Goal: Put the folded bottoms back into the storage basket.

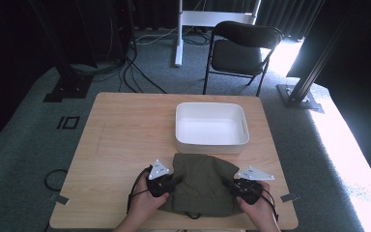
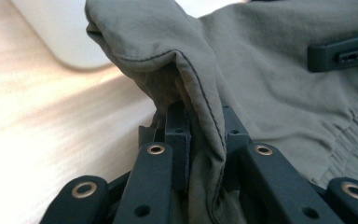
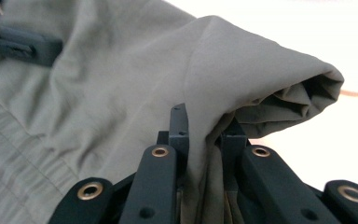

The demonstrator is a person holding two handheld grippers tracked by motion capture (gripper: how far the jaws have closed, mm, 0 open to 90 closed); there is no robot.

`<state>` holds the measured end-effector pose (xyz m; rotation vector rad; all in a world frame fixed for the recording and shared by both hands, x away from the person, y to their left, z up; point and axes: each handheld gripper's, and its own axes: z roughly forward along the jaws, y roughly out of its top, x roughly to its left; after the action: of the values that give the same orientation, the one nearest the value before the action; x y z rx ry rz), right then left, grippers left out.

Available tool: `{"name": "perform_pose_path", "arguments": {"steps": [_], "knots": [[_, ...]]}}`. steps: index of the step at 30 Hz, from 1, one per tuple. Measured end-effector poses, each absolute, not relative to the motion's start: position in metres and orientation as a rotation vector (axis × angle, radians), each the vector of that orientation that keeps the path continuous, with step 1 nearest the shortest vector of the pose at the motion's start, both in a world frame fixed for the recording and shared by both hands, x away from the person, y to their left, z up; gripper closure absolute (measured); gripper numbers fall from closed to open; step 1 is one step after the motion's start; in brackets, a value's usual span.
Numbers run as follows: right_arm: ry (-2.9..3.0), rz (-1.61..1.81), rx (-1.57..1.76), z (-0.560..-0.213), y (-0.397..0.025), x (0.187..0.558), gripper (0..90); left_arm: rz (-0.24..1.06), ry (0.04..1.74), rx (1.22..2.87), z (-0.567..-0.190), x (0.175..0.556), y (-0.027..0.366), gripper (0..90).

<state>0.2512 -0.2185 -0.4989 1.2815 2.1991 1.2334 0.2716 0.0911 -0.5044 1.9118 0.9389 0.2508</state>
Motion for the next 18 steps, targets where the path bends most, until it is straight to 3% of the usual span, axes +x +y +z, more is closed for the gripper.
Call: {"name": "perform_pose_path", "arguments": {"steps": [18], "knots": [[2.059, 1.378, 1.201, -0.428, -0.239, 0.275, 80.6, 0.280, 0.866, 1.812, -0.447, 0.307, 0.084, 80.3]]}}
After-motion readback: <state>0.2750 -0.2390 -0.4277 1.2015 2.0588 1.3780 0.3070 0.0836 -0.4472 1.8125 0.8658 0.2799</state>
